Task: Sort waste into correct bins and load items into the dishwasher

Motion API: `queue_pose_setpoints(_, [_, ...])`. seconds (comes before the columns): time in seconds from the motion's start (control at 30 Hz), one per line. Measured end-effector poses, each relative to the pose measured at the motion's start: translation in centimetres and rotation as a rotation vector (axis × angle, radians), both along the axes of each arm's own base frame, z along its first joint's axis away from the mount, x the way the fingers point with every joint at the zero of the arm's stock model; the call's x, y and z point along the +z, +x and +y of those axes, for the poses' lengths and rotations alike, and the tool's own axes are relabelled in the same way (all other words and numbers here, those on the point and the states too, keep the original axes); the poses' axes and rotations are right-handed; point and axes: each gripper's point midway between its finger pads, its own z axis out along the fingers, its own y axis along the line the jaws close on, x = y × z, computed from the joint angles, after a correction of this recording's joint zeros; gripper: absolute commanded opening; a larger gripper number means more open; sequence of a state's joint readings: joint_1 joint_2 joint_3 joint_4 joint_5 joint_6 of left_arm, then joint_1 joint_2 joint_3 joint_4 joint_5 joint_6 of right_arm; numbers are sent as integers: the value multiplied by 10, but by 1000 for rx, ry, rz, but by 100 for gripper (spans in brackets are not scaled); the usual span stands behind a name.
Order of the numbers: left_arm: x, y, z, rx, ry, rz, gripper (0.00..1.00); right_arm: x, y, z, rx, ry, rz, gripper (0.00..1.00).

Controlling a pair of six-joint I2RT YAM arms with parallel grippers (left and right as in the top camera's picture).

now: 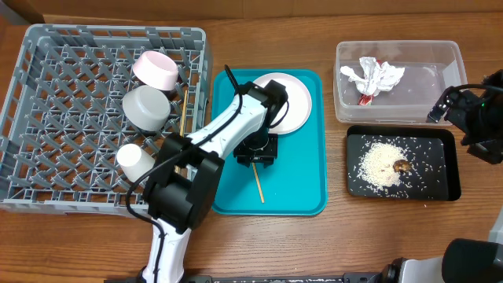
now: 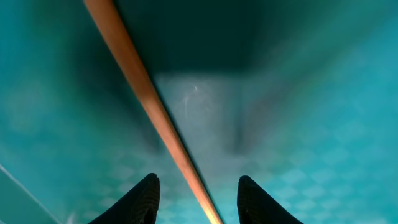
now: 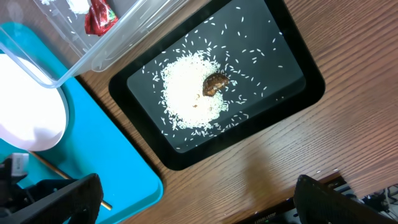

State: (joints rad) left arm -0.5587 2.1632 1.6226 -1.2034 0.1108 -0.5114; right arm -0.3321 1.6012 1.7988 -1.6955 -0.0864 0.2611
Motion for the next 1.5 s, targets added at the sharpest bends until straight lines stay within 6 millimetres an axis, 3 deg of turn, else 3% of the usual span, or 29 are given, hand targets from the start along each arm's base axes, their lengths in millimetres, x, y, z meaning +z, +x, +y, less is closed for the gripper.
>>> queue_pose_setpoints(0.1, [-8, -2, 2, 6, 17, 19, 39, 0, 0, 0, 0, 0, 0, 100])
queue_pose_setpoints(0.3, [-13, -4, 2, 11, 24, 33, 4, 0, 0, 0, 0, 0, 0, 100])
queue_pose_setpoints(0.53, [-13, -5, 5, 20, 29, 44, 4, 0, 0, 0, 0, 0, 0, 100])
queue_pose_setpoints(0.77, [-5, -2, 28, 77, 63, 79, 4, 0, 0, 0, 0, 0, 0, 100])
queue_pose_setpoints(0.9, [24, 18, 38, 82, 53, 9, 4, 0, 0, 0, 0, 0, 0, 100])
queue_pose_setpoints(1.03, [81, 41, 50, 53, 23, -131, 4, 0, 0, 0, 0, 0, 0, 100])
queue_pose_setpoints(1.07, [100, 48, 58, 54, 24, -181, 4, 0, 0, 0, 0, 0, 0, 100])
queue_pose_setpoints(1.2, [147, 62, 91, 72, 50, -321, 4, 0, 0, 0, -1, 0, 0, 100])
queue_pose_setpoints(1.3, [160, 71, 121, 92, 80, -363, 4, 0, 0, 0, 0, 0, 0, 100])
queue_pose_setpoints(1.5, [150, 86, 167, 138, 133, -354, 4, 0, 0, 0, 0, 0, 0, 100])
